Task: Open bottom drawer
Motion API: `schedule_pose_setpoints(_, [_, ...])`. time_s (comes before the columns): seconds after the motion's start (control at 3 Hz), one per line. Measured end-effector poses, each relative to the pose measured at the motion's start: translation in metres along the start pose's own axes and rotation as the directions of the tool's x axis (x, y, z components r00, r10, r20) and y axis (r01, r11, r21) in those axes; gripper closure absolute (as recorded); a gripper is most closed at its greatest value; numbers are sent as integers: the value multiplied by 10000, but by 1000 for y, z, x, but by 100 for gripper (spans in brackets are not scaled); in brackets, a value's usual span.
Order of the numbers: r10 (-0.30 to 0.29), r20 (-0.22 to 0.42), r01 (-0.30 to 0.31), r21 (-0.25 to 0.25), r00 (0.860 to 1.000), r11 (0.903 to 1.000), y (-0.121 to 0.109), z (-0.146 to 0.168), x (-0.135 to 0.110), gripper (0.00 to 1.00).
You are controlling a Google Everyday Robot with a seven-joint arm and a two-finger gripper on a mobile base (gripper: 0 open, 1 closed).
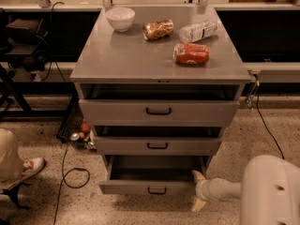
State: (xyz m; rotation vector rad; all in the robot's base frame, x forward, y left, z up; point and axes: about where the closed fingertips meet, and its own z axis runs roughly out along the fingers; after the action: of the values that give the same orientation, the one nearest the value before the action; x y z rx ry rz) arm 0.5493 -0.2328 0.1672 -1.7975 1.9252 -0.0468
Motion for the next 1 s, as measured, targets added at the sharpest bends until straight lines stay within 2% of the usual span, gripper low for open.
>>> schedule_pose_setpoints(0.33, [-621,-82,614,-682,9980,9958,4,22,-14,0])
schedule_pose_setpoints(0.67, [-857,20,855,-968,9963,9916,2,29,-21,13])
schedule_pose_setpoints(1.0, [-827,89,831,-907,9965,9924,-3,21,-26,37])
